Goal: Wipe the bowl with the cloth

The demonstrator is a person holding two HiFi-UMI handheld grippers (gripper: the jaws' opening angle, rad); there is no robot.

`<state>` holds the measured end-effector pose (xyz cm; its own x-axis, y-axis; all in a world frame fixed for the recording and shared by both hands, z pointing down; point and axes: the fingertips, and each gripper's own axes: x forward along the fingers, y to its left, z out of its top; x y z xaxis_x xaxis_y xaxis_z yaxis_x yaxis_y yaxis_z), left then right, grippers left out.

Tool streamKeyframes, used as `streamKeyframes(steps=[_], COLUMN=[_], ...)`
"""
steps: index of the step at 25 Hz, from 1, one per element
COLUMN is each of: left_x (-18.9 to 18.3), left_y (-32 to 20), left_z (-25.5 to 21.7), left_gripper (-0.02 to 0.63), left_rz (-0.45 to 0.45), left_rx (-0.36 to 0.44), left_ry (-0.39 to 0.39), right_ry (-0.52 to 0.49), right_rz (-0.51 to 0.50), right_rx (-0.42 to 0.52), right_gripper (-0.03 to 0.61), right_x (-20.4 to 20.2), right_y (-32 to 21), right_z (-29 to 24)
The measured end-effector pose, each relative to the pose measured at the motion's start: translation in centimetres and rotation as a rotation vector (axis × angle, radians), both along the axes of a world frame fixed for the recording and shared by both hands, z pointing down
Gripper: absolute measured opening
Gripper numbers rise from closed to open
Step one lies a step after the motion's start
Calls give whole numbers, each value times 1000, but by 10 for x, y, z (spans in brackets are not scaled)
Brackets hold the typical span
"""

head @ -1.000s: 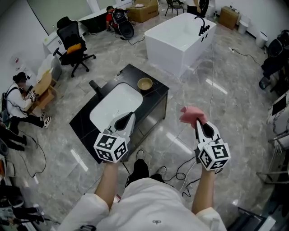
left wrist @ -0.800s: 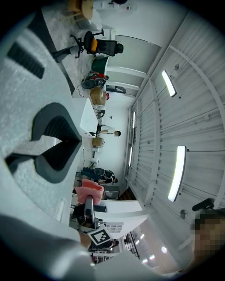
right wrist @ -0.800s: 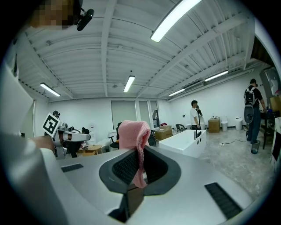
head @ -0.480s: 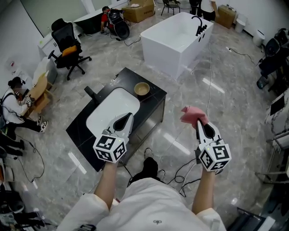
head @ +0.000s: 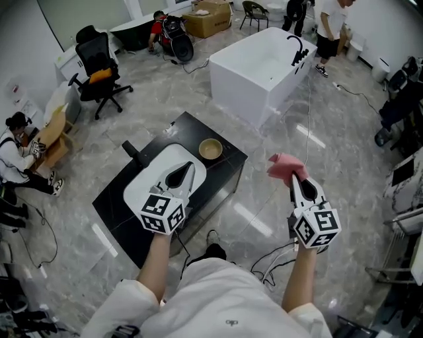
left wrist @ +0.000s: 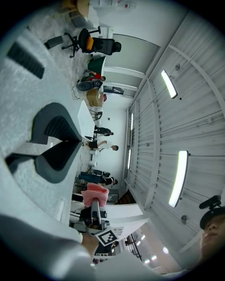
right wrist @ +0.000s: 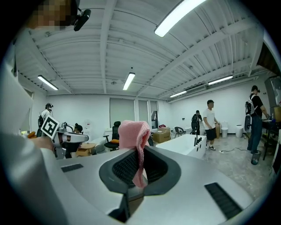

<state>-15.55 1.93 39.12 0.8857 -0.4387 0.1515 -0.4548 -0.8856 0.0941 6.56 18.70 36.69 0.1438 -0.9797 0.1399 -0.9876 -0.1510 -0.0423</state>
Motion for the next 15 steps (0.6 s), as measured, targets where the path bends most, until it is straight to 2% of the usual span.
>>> streamKeyframes(steps=[9,15], left_x=[-2,-4], left_y=[-80,-109], left_z=[-11,-5], left_gripper=[12,12], left_rz=[-22,-35], left_rx=[41,29], left_ry=[12,6], right_ry=[36,8], right_rz=[-6,-17], right_rx=[-6,-53], right_gripper=[15,15], right_x=[0,1], right_y=[-73,-101], right_z=[-12,4])
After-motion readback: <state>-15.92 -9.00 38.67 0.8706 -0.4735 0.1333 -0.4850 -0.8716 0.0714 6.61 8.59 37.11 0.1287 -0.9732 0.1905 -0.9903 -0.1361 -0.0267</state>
